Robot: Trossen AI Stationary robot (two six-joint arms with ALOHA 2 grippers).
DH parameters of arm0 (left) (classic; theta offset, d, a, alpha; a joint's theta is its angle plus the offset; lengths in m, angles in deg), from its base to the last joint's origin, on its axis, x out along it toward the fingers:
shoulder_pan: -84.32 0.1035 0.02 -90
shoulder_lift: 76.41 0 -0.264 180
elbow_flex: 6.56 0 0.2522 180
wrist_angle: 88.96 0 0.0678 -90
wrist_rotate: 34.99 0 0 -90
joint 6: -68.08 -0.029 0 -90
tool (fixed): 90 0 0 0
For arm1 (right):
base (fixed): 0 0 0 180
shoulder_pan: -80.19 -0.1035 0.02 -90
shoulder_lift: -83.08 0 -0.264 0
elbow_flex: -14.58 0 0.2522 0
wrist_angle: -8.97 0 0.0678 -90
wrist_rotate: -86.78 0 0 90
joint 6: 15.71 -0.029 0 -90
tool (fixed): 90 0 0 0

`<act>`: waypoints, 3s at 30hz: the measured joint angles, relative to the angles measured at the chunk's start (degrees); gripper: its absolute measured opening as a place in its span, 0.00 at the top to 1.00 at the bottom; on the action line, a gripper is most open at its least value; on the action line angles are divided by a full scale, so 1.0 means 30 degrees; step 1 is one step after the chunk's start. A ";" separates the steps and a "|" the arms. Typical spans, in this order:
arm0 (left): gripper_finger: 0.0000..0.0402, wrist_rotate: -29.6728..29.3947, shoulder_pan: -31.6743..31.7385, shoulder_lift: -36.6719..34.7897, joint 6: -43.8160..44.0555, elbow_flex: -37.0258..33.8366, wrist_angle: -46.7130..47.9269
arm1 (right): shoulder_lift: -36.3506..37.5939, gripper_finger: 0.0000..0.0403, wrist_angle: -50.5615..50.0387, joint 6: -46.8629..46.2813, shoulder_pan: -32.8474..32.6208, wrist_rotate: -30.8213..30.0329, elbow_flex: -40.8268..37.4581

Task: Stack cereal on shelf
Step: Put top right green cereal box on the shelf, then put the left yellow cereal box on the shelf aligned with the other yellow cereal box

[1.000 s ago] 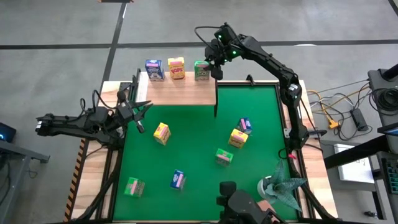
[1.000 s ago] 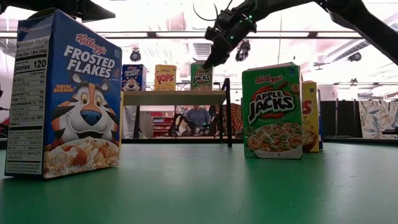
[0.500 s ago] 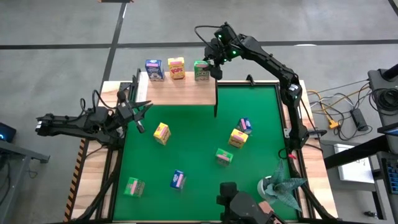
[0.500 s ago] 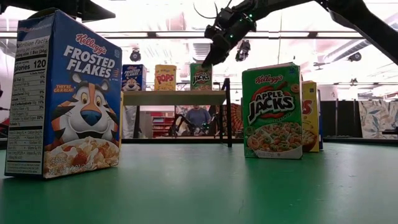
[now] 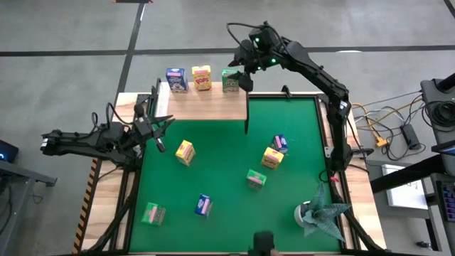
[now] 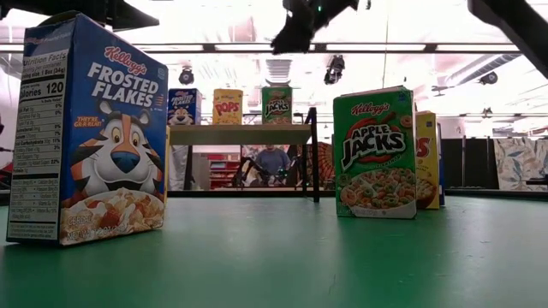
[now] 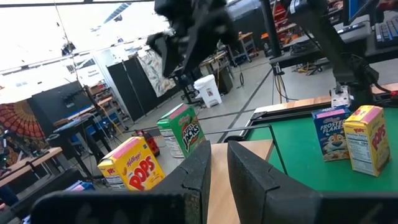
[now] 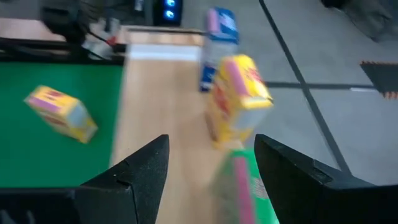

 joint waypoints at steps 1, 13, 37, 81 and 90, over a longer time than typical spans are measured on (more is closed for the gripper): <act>0.91 0.0000 0.0000 0.0000 0.0007 0.0000 0.0020 | 0.0157 0.44 -0.0175 -0.0121 -0.0359 0.0001 0.0000; 0.91 0.0005 0.0000 0.0000 0.0514 -0.0007 0.0347 | -0.0473 0.70 -0.2120 0.0583 -0.4648 -0.8930 -0.2753; 0.91 0.0007 -0.0001 -0.0007 0.0640 -0.0007 0.0421 | -0.0459 0.98 0.5850 0.3264 -0.3998 -1.5941 -0.9530; 0.91 0.0007 0.0000 -0.0007 0.0884 -0.0007 0.0414 | 0.0990 0.98 0.5766 0.1764 -0.5603 -1.4136 -0.9548; 0.91 0.0020 -0.0006 0.0156 0.3219 -0.0007 0.1106 | 0.4032 0.98 0.7898 -0.0755 -0.7741 -1.2060 -1.3559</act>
